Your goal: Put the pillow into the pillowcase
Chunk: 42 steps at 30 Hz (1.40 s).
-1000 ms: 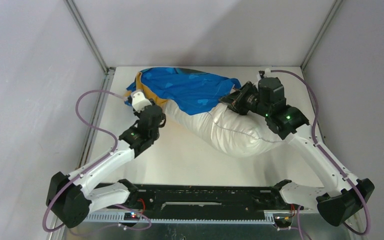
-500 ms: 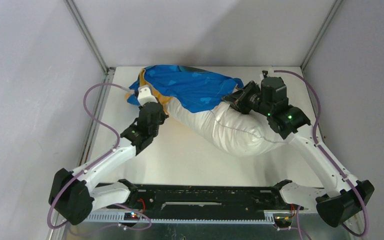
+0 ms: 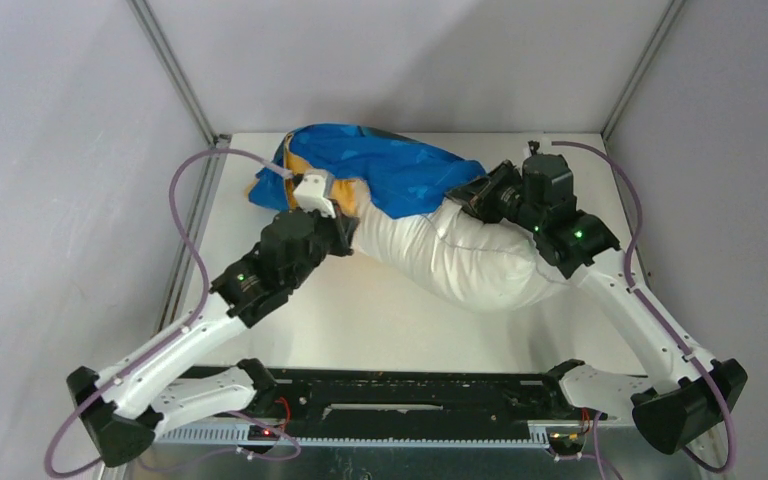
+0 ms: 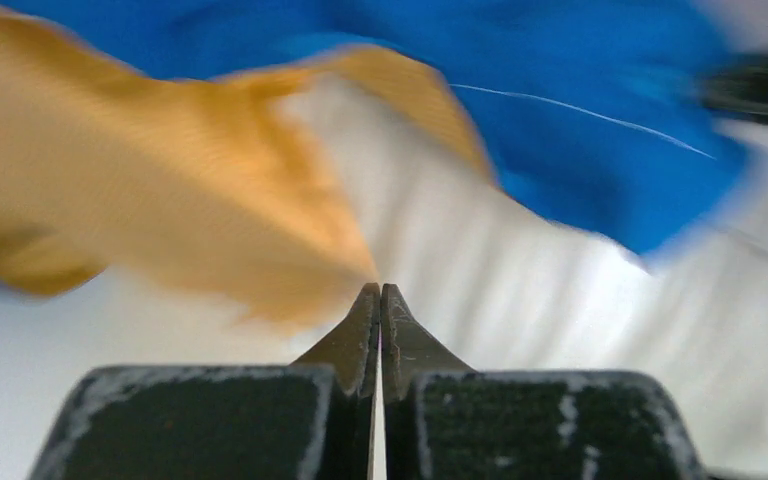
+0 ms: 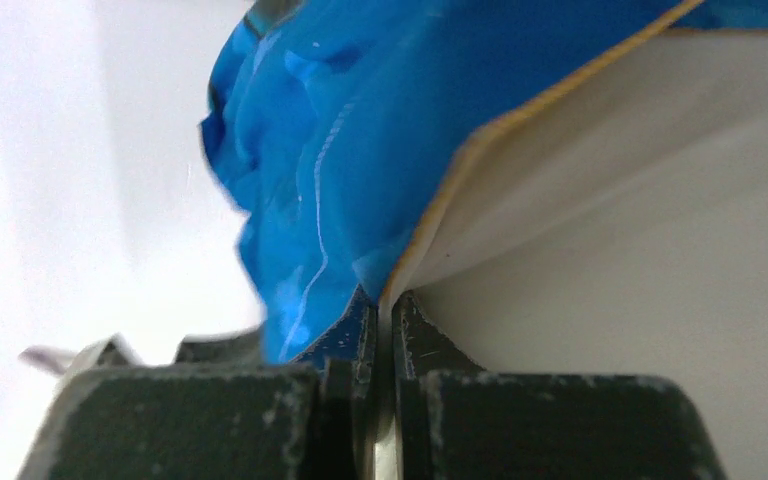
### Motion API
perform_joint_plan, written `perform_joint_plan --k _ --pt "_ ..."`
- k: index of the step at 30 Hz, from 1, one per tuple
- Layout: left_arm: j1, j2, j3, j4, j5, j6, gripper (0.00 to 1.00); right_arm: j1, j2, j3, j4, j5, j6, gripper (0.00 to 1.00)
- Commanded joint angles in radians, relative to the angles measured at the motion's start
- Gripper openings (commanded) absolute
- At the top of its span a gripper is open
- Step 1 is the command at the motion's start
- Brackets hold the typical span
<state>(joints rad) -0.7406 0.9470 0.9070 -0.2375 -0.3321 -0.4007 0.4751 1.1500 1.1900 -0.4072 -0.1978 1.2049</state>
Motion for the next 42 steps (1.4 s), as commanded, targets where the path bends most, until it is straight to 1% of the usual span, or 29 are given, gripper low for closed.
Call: perform_joint_plan --k 1,3,5,7,9,10,13,14,16,19,20,23,24,27,29,35,39,42 --pt "-0.175 -0.028 0.254 -0.003 0.184 0.113 0.0 0.026 0.006 0.033 0.201 0.063 0.054 0.0" --pt "-0.173 -0.013 0.275 0.004 0.212 0.11 0.0 0.036 0.012 0.02 0.208 0.087 0.064 0.0" --pt "-0.14 0.019 0.296 -0.014 0.218 0.108 0.0 0.039 0.017 0.003 0.212 0.11 0.068 0.0" --pt "-0.062 0.073 0.325 -0.043 0.294 0.072 0.0 0.037 0.021 -0.028 0.21 0.12 0.079 0.0" --pt "0.005 0.114 0.336 -0.049 0.323 0.029 0.0 0.033 0.029 -0.059 0.218 0.135 0.082 0.0" --pt "0.018 0.12 0.344 -0.057 0.323 0.02 0.0 0.027 0.035 -0.07 0.219 0.136 0.08 0.0" --pt "0.02 0.113 0.369 -0.126 0.268 0.006 0.0 -0.014 0.058 -0.102 0.218 0.114 0.085 0.0" --pt "0.019 0.103 0.359 -0.146 0.239 -0.003 0.03 -0.026 0.064 -0.113 0.226 0.102 0.089 0.0" --pt "0.019 0.076 0.313 -0.183 0.153 -0.025 0.17 -0.044 0.074 -0.125 0.24 0.085 0.093 0.0" --pt "0.015 0.009 0.174 -0.202 0.018 -0.078 0.36 -0.046 0.08 -0.125 0.246 0.078 0.094 0.0" --pt "0.015 -0.016 0.12 -0.195 -0.015 -0.101 0.39 -0.047 0.08 -0.125 0.249 0.077 0.094 0.0" --pt "-0.002 -0.075 -0.018 -0.178 -0.087 -0.178 0.57 -0.053 0.083 -0.126 0.252 0.07 0.097 0.0" --pt "-0.018 -0.082 -0.056 -0.173 -0.118 -0.19 0.61 -0.054 0.083 -0.126 0.254 0.067 0.098 0.0" --pt "-0.048 -0.063 -0.156 -0.132 -0.193 -0.26 0.69 -0.059 0.088 -0.126 0.265 0.055 0.105 0.0" --pt "-0.072 -0.023 -0.193 -0.108 -0.281 -0.292 0.73 -0.058 0.092 -0.126 0.272 0.045 0.112 0.0" --pt "-0.082 0.155 -0.247 0.01 -0.486 -0.399 0.8 -0.063 0.091 -0.125 0.27 0.031 0.119 0.0" --pt "-0.083 0.272 -0.273 0.173 -0.55 -0.379 0.83 -0.067 0.088 -0.126 0.266 0.025 0.119 0.0" --pt "-0.081 0.36 -0.262 0.228 -0.617 -0.367 0.88 -0.07 0.082 -0.125 0.26 0.021 0.118 0.0"
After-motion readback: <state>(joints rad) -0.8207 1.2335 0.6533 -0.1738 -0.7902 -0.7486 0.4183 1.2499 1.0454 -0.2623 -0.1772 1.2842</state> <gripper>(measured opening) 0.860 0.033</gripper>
